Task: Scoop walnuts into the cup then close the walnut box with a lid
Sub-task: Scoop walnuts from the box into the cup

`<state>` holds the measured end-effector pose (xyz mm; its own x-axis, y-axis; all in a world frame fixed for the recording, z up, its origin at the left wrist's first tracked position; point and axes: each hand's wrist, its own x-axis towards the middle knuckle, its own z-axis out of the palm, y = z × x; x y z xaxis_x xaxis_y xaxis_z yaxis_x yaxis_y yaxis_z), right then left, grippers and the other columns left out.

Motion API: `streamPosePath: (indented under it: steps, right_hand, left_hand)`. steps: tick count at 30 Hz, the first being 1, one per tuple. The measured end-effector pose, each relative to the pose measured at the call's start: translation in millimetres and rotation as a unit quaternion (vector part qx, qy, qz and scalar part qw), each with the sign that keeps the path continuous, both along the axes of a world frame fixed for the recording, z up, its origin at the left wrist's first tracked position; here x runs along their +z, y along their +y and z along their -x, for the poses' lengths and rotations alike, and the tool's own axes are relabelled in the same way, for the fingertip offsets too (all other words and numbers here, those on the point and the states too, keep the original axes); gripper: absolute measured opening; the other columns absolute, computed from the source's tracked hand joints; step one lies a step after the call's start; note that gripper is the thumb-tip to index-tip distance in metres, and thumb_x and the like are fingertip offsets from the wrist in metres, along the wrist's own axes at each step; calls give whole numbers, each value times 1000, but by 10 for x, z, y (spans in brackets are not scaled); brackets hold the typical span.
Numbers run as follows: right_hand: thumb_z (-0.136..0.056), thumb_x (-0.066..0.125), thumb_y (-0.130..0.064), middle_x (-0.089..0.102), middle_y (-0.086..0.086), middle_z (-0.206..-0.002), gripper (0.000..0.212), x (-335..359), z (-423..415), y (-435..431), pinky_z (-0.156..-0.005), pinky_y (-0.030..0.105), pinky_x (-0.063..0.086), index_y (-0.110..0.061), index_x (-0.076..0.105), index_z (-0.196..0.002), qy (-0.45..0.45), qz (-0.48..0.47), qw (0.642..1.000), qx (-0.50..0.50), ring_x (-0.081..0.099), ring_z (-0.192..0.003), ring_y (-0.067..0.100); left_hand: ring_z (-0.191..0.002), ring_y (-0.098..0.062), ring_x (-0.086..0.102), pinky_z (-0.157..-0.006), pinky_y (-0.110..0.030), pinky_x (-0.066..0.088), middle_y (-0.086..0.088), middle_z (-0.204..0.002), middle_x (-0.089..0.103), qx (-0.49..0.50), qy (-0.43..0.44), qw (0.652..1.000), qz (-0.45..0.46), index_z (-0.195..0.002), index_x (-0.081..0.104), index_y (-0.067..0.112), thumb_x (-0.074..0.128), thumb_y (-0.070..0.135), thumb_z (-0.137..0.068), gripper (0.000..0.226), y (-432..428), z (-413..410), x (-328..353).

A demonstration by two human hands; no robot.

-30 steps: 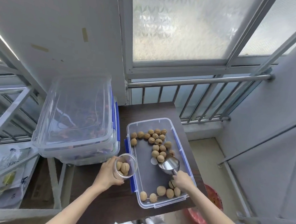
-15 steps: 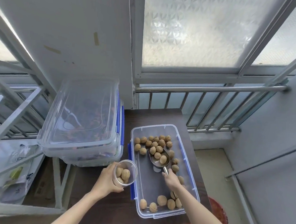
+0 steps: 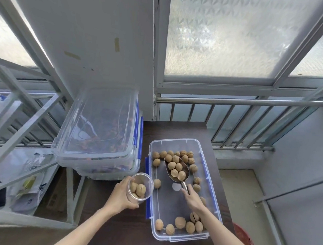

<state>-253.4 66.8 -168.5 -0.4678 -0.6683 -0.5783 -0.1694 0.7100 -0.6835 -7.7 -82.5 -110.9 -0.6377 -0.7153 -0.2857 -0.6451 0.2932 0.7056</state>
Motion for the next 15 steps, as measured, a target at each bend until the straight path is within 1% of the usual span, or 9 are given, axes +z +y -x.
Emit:
streamPosePath:
  steps: [2,3,4,6,7,8,12,13,15]
  right_hand:
    - [-97,44,-31,45,-7,-73,20,48,82,54,-59,22,33,-26,39,-78,10,7,1000,12,43,-64,7]
    - [-97,45,-31,45,-6,-72,22,85,131,81,-57,21,32,-25,39,-76,11,12,1000,19,40,-61,6]
    - [-97,46,-31,46,-3,-73,21,148,183,116,-57,22,32,-20,42,-79,15,12,999,28,41,-61,7]
    - [-96,47,-31,55,7,-84,26,287,307,183,-67,28,38,-5,49,-96,28,23,998,60,46,-72,12]
    - [-96,48,-31,58,10,-91,30,362,375,218,-72,31,40,-2,49,-104,36,28,996,81,48,-78,13]
    - [-96,48,-31,58,10,-92,31,469,435,251,-73,32,40,-2,49,-106,43,30,993,103,47,-79,13]
    - [-94,51,-32,42,-6,-68,22,879,613,333,-51,15,31,-15,43,-83,36,24,987,155,35,-51,0]
    - [-95,51,-32,41,-7,-67,22,959,633,340,-50,15,30,-18,41,-80,35,25,984,172,34,-48,0]
    - [-95,50,-31,41,-7,-68,22,1115,647,342,-52,15,30,-15,42,-83,42,19,975,218,36,-48,-1]
  left_hand:
    - [-95,-5,59,-80,-22,46,15,-99,60,7,-4,1000,-6,-91,43,47,85,30,-36,71,-2,29,35]
    - [-94,-6,59,-79,-22,46,16,-97,60,13,-9,1000,-10,-91,43,46,85,30,-36,71,-7,46,51]
    - [-94,-8,60,-79,-23,47,15,-96,60,20,-13,1000,-13,-92,44,44,85,30,-36,71,-9,66,69]
    - [-94,-11,60,-80,-28,51,10,-98,62,33,-24,999,-20,-98,46,37,84,30,-35,74,-15,106,96]
    - [-95,-13,61,-81,-30,52,8,-99,62,36,-29,999,-22,-100,45,35,83,29,-35,75,-16,129,113]
    - [-96,-14,61,-81,-32,53,8,-101,62,36,-33,999,-23,-101,44,36,83,29,-35,77,-18,153,131]
    - [-99,-19,60,-81,-35,53,10,-102,59,39,-50,998,-3,-99,41,39,78,28,-39,71,-17,235,221]
    - [-100,-20,59,-81,-36,53,10,-103,59,38,-54,998,0,-99,42,38,78,29,-40,69,-16,246,240]
    - [-104,-21,57,-83,-39,52,9,-108,59,37,-63,997,2,-104,45,35,78,30,-41,71,-7,260,273]
